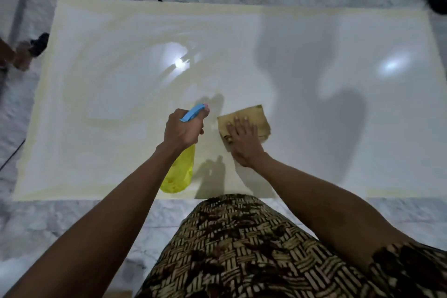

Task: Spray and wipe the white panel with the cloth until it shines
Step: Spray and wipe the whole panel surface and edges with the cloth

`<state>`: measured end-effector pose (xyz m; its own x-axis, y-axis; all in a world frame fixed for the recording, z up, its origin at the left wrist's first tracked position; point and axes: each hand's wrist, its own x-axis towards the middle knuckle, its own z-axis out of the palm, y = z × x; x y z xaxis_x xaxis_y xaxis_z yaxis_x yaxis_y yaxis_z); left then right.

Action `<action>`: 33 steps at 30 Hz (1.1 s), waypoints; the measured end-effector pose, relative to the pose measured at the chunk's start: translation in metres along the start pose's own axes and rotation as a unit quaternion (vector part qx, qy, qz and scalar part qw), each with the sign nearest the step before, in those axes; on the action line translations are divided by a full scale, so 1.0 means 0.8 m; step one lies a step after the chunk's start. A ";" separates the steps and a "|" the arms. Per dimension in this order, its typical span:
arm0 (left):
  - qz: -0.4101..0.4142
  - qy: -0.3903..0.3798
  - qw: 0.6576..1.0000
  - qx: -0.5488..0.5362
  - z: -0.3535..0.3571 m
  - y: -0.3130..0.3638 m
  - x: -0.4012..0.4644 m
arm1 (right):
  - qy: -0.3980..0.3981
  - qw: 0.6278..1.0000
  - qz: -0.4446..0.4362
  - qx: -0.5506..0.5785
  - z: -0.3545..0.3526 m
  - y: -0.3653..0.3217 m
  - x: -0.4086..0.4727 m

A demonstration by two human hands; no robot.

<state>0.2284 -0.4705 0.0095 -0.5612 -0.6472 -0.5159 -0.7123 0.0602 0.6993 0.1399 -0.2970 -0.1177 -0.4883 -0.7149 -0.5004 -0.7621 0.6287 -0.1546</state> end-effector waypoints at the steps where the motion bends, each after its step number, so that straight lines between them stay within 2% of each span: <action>1: 0.006 -0.002 1.000 0.006 -0.004 -0.009 -0.015 | -0.005 1.000 -0.001 0.004 0.012 -0.016 -0.024; 5: 0.021 -0.007 1.000 0.009 -0.019 -0.048 -0.066 | -0.026 0.999 0.015 0.045 0.048 -0.081 -0.110; 8: 0.032 -0.017 0.999 0.015 -0.026 -0.067 -0.096 | -0.085 0.994 0.022 0.059 0.058 -0.120 -0.150; 10: 0.036 -0.021 0.999 0.014 -0.032 -0.069 -0.110 | -0.100 0.986 0.036 0.126 0.033 -0.128 -0.163; 11: 0.039 -0.021 0.999 0.009 -0.035 -0.068 -0.114 | -0.079 0.976 0.052 0.194 0.013 -0.125 -0.166; 13: 0.050 -0.019 0.999 -0.003 -0.043 -0.060 -0.116 | -0.015 0.929 0.098 0.356 -0.034 -0.106 -0.161; 16: 0.071 -0.011 0.997 -0.007 -0.055 -0.036 -0.105 | 0.099 0.832 0.150 0.525 -0.101 -0.063 -0.141; 18: 0.075 -0.007 0.997 -0.008 -0.060 -0.018 -0.090 | 0.140 0.758 0.178 0.612 -0.138 -0.037 -0.112; 20: 0.077 -0.005 0.997 -0.013 -0.064 0.001 -0.071 | 0.156 0.723 0.186 0.647 -0.165 -0.013 -0.071; 23: 0.076 -0.003 0.996 -0.037 -0.074 0.029 -0.033 | 0.169 0.740 0.190 0.623 -0.201 -0.002 -0.012; 27: 0.080 -0.007 0.995 -0.060 -0.095 0.067 0.024 | 0.204 0.826 0.175 0.496 -0.247 0.019 0.079; 30: 0.084 -0.002 0.994 -0.065 -0.109 0.086 0.069 | 0.239 0.859 0.169 0.421 -0.285 0.052 0.173; 33: 0.098 0.013 0.992 -0.079 -0.118 0.097 0.118 | 0.217 0.905 0.140 0.339 -0.322 0.072 0.277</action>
<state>0.1599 -0.5990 0.0619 -0.6703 -0.6539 -0.3507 -0.5146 0.0692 0.8546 -0.1216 -0.4981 -0.0176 -0.8551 -0.4584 -0.2421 -0.2184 0.7421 -0.6337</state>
